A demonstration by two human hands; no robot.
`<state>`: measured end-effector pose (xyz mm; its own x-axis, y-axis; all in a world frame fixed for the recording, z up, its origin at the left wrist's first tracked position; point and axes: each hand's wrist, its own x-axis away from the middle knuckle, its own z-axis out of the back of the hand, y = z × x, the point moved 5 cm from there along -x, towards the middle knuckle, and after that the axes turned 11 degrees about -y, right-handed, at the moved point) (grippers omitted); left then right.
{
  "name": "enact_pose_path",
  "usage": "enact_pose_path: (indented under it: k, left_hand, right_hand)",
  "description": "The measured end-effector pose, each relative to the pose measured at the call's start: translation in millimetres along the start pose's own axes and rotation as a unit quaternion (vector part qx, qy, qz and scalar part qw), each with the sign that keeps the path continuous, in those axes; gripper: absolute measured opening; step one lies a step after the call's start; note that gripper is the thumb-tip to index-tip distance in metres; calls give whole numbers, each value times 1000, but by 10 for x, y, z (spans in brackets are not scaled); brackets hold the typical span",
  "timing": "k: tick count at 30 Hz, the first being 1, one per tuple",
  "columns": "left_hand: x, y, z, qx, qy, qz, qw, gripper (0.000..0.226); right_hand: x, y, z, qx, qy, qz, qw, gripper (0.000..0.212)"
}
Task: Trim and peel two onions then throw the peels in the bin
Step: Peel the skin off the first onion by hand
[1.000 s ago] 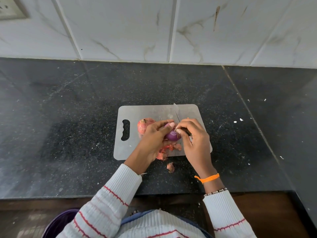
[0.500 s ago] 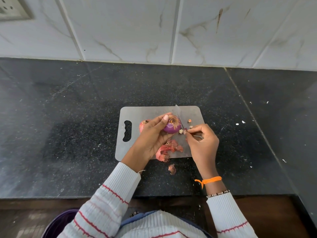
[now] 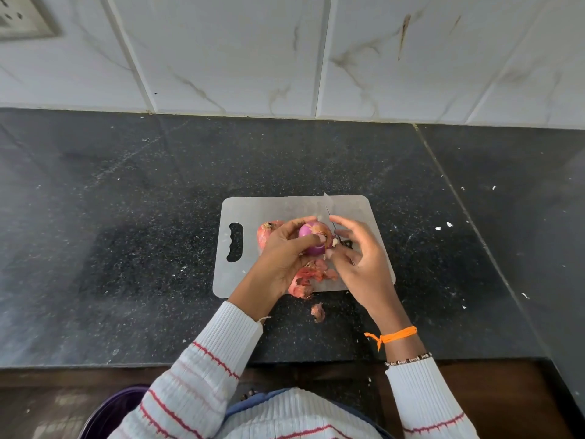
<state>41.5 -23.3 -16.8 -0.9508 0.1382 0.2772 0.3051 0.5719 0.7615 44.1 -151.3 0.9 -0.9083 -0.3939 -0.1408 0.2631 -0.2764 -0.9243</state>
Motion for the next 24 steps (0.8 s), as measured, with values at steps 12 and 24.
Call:
enact_pose_path:
  k: [12, 24]
  left_hand:
    - [39, 42, 18, 6, -67, 4, 998, 27]
    - [45, 4, 41, -26, -19, 10, 999, 7]
  right_hand:
    - [41, 198, -95, -243, -31, -81, 966, 33]
    - [52, 159, -105, -293, -7, -120, 948, 32]
